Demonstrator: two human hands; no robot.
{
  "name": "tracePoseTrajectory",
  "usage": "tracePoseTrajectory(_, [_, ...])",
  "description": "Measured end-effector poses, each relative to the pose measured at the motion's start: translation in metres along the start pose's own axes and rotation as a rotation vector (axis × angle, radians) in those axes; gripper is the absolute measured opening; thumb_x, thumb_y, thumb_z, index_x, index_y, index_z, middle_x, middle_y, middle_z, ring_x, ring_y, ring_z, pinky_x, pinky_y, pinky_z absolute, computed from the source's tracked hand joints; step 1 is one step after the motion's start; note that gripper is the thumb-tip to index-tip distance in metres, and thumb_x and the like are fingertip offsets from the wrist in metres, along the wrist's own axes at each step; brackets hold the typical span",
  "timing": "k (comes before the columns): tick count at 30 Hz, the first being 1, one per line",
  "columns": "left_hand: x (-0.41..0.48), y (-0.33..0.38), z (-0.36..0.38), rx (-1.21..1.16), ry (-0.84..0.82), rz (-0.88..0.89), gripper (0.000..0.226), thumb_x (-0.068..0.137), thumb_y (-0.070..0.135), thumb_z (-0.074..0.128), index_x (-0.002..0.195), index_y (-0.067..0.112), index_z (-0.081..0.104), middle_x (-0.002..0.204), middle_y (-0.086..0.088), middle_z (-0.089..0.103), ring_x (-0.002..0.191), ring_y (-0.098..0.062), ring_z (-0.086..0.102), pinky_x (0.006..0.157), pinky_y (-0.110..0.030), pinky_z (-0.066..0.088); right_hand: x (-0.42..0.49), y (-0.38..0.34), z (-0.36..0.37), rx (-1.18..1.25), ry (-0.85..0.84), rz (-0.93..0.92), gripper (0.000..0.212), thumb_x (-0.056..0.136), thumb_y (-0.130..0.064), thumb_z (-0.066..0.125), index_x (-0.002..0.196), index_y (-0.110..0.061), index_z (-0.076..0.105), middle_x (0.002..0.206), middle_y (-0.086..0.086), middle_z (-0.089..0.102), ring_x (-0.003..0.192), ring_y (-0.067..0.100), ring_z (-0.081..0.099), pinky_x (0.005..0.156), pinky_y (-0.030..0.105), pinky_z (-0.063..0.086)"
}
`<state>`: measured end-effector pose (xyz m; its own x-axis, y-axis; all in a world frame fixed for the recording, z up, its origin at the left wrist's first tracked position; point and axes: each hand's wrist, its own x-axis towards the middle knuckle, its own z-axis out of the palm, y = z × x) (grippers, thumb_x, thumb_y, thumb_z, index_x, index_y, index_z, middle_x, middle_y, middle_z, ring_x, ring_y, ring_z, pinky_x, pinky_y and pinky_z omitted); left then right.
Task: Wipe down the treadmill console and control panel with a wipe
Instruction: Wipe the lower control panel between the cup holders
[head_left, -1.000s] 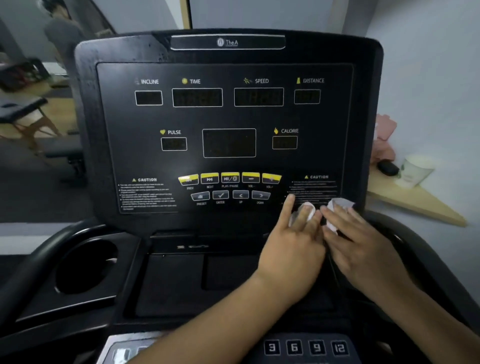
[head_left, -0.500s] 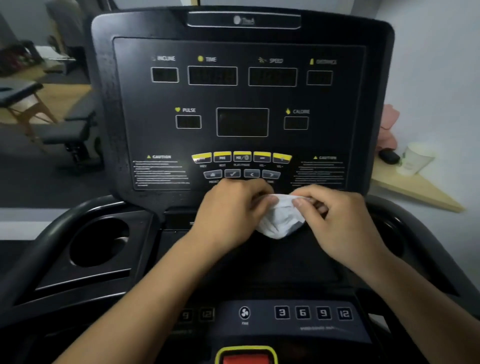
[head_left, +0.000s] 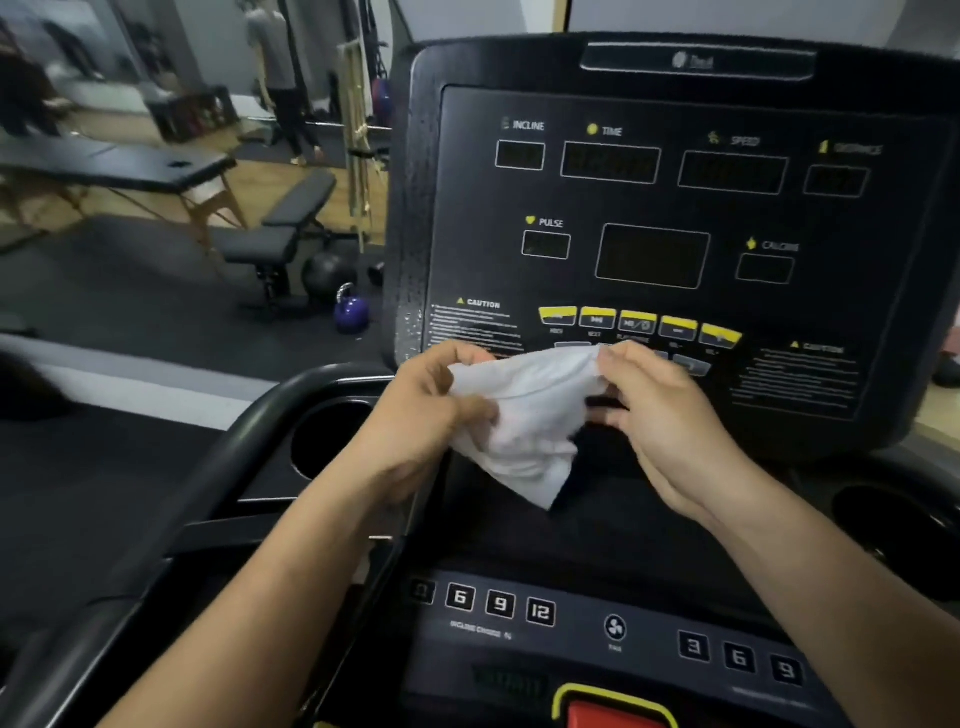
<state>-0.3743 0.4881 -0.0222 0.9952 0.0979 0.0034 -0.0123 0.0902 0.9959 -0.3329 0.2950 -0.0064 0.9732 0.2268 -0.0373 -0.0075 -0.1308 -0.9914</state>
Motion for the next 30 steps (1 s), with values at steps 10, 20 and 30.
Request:
tracePoseTrajectory(10, [-0.005, 0.007, -0.007, -0.246, 0.180, -0.181, 0.011, 0.093, 0.007, 0.062, 0.082, 0.010, 0.058, 0.074, -0.009, 0.064, 0.065, -0.020, 0.061, 0.059, -0.030, 0.052, 0.001, -0.002, 0.019, 0.282, -0.153, 0.174, 0.034, 0.082, -0.001, 0.069, 0.116, -0.003, 0.064, 0.107, 0.014, 0.073, 0.100, 0.029, 0.070, 0.093, 0.048, 0.053])
tracePoseTrajectory(20, [-0.012, 0.005, -0.018, 0.194, 0.062, 0.031, 0.041, 0.082, 0.011, 0.078, 0.113, 0.036, 0.068, 0.067, -0.011, 0.055, 0.066, -0.022, 0.052, 0.067, -0.032, 0.047, -0.012, 0.009, 0.004, 0.009, 0.063, 0.023, 0.066, 0.082, -0.013, 0.077, 0.132, -0.040, 0.044, 0.095, 0.008, 0.075, 0.090, 0.020, 0.073, 0.092, 0.044, 0.053])
tracePoseTrajectory(30, [-0.019, 0.027, -0.026, 0.750, 0.073, 0.324, 0.019, 0.085, 0.022, 0.076, 0.073, 0.035, 0.068, 0.088, 0.009, 0.064, 0.073, 0.004, 0.059, 0.067, -0.012, 0.043, -0.014, -0.004, -0.005, -0.514, -0.061, -0.301, 0.017, 0.071, -0.022, 0.084, 0.071, -0.028, 0.068, 0.102, -0.013, 0.063, 0.100, 0.004, 0.060, 0.088, 0.029, 0.046])
